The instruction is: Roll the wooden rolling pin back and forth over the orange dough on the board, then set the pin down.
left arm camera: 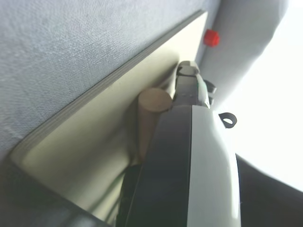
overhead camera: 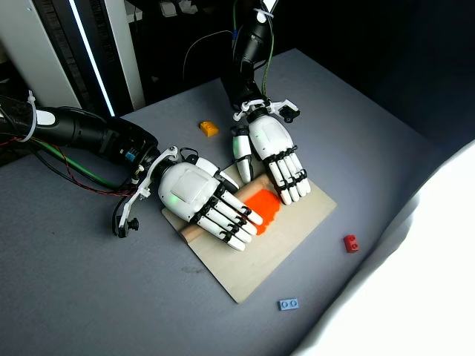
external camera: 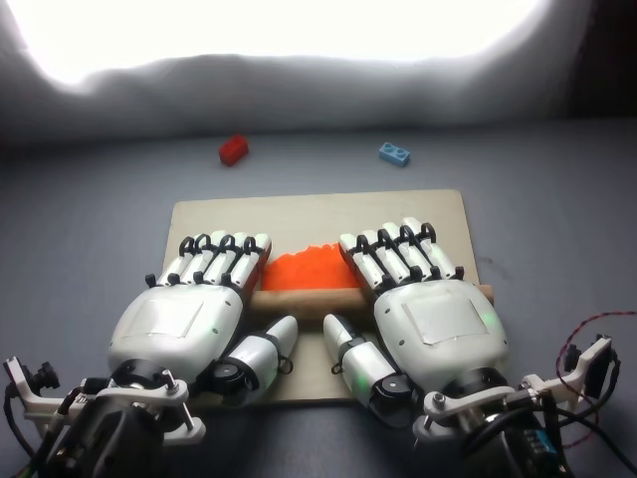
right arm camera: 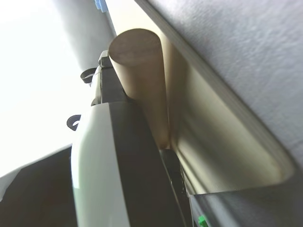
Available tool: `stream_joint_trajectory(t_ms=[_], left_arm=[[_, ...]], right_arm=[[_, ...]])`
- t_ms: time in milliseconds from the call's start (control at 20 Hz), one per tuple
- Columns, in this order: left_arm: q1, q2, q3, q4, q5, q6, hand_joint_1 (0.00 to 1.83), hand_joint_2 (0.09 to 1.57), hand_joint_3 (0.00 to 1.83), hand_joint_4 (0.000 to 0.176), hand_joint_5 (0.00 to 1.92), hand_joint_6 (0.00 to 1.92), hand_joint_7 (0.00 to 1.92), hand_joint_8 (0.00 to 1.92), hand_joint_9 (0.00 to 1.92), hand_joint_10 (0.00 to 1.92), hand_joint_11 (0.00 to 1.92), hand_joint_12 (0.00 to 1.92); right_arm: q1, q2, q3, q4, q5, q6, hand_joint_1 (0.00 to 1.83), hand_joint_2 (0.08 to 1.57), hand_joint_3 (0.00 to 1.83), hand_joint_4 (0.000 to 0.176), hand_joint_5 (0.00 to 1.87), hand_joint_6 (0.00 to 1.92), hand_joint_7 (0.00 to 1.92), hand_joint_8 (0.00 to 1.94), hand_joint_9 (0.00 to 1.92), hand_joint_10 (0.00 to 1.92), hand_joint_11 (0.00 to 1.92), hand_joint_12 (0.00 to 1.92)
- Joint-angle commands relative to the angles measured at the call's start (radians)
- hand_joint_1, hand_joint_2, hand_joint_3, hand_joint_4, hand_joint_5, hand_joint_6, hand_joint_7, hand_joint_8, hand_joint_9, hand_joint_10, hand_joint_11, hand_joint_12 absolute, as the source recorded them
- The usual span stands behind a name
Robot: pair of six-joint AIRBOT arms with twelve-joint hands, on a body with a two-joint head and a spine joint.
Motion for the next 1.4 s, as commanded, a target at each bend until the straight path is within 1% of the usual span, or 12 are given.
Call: stream_joint_trajectory(t_ms=[0,300,400,1000,1150,1250,1350], left_arm=[[-0.008,0.000,0.009,0.027,-0.074,0.010,0.00,1.56,0.03,0.000,0.00,0.00,0.00,0.00,0.00,0.00,0.00,0.00],[-0.019,-0.010,0.029,0.026,-0.060,0.015,0.00,1.57,0.03,0.000,0.00,0.00,0.00,0.00,0.00,0.00,0.00,0.00],[-0.020,-0.013,0.034,0.026,-0.059,0.017,0.00,1.56,0.03,0.000,0.00,0.00,0.00,0.00,0.00,0.00,0.00,0.00],[-0.039,-0.023,0.065,0.026,-0.030,0.022,0.00,1.57,0.02,0.000,0.00,0.00,0.00,0.00,0.00,0.00,0.00,0.00],[-0.047,-0.026,0.074,0.026,-0.019,0.025,0.00,1.54,0.01,0.000,0.00,0.00,0.00,0.00,0.00,0.00,0.00,0.00],[-0.053,-0.027,0.081,0.023,-0.007,0.032,0.00,1.48,0.00,0.000,0.00,0.00,0.00,0.00,0.00,0.00,0.00,0.00],[-0.054,-0.028,0.083,0.019,-0.004,0.035,0.00,1.46,0.00,0.000,0.00,0.00,0.00,0.00,0.00,0.00,0.00,0.00]], right_arm=[[0.006,0.000,0.003,-0.070,0.059,0.008,0.00,1.57,0.05,0.000,0.15,0.01,0.14,0.00,0.07,0.00,0.00,0.00],[0.014,0.000,0.023,-0.051,0.044,0.019,0.00,1.57,0.04,0.000,0.15,0.00,0.12,0.00,0.05,0.00,0.00,0.00],[0.018,0.000,0.034,-0.039,0.036,0.023,0.00,1.57,0.04,0.000,0.11,0.00,0.09,0.00,0.03,0.00,0.00,0.00],[0.037,-0.001,0.081,-0.017,0.010,0.038,0.00,1.57,0.03,0.000,0.12,0.00,0.11,0.00,0.04,0.00,0.00,0.00],[0.039,-0.001,0.084,-0.017,0.009,0.038,0.00,1.54,0.02,0.000,0.11,0.00,0.11,0.00,0.04,0.00,0.00,0.00],[0.046,-0.002,0.089,-0.017,0.008,0.038,0.00,1.52,0.00,0.000,0.08,0.00,0.07,0.00,0.01,0.00,0.00,0.00],[0.049,-0.002,0.089,-0.017,0.008,0.039,0.00,1.49,0.00,0.000,0.09,0.00,0.07,0.00,0.01,0.00,0.00,0.00]])
